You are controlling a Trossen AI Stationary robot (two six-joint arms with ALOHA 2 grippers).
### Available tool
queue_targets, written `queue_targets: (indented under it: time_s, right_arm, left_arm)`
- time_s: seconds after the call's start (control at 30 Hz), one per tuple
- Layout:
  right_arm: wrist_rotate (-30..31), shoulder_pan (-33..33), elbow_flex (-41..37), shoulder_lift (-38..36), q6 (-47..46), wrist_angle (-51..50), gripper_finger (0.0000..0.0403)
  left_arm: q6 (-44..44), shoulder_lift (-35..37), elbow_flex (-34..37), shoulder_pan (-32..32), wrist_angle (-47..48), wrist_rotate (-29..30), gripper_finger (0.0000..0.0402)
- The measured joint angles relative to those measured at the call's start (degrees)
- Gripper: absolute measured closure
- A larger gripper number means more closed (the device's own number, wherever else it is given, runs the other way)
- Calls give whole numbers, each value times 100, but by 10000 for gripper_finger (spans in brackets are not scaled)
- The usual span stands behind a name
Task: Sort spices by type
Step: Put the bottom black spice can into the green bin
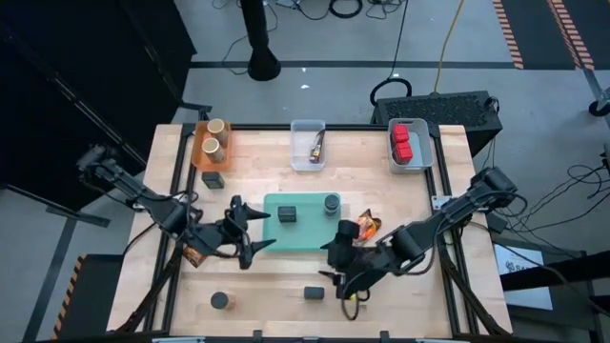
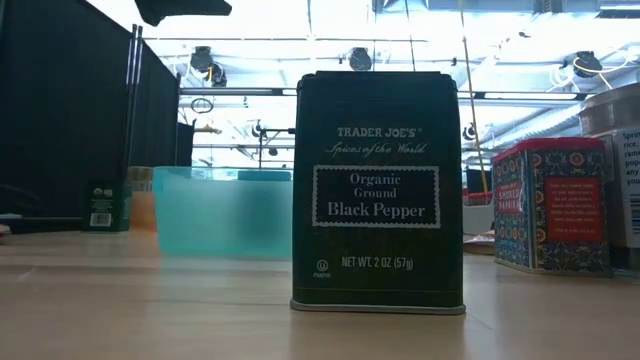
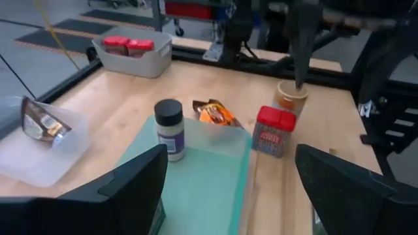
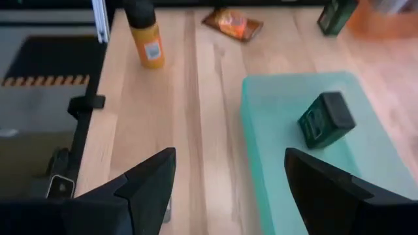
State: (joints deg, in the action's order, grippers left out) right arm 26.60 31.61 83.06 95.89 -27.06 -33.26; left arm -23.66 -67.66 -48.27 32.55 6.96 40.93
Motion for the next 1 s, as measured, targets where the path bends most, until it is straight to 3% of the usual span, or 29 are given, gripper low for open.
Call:
queue_targets:
  time_s: [0.2,0.53,1.0]
  right_arm:
    - [-369,75,812,736,-477,-880,133]
    - [-1477,77,1207,1641,-788,-1010,133]
    - [-1672,77,1205,2220,-820,-693,133]
  left_arm:
    - [21,2,0,294,-50,492,68]
    - [51,7,0,322,-43,610,68]
    - [192,7,-2,307,-30,730,69]
